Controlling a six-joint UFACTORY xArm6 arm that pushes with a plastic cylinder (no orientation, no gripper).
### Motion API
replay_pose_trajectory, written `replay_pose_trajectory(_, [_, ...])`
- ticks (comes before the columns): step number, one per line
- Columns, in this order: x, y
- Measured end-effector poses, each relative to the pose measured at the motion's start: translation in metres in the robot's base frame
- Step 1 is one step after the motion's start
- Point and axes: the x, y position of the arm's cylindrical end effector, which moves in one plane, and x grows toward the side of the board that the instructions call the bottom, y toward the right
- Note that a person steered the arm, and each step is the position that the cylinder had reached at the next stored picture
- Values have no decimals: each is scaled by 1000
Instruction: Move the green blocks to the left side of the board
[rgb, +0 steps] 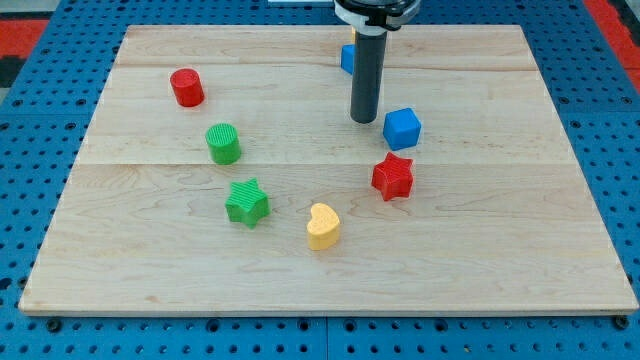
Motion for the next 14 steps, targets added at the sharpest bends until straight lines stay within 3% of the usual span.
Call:
replay_pose_trajectory(3, [-2, 0])
replay_pose_trajectory(4, [0, -53])
replay_pose_trajectory(5, [48, -103])
replay_pose_trajectory(7, [19, -214])
replay_pose_trajectory(8, [30, -210])
replay_pose_trajectory(9, [38, -129])
replay_pose_trajectory(10, [72, -88])
replay_pose_trajectory(12, [124, -94])
replay_pose_trajectory(14, [117, -125])
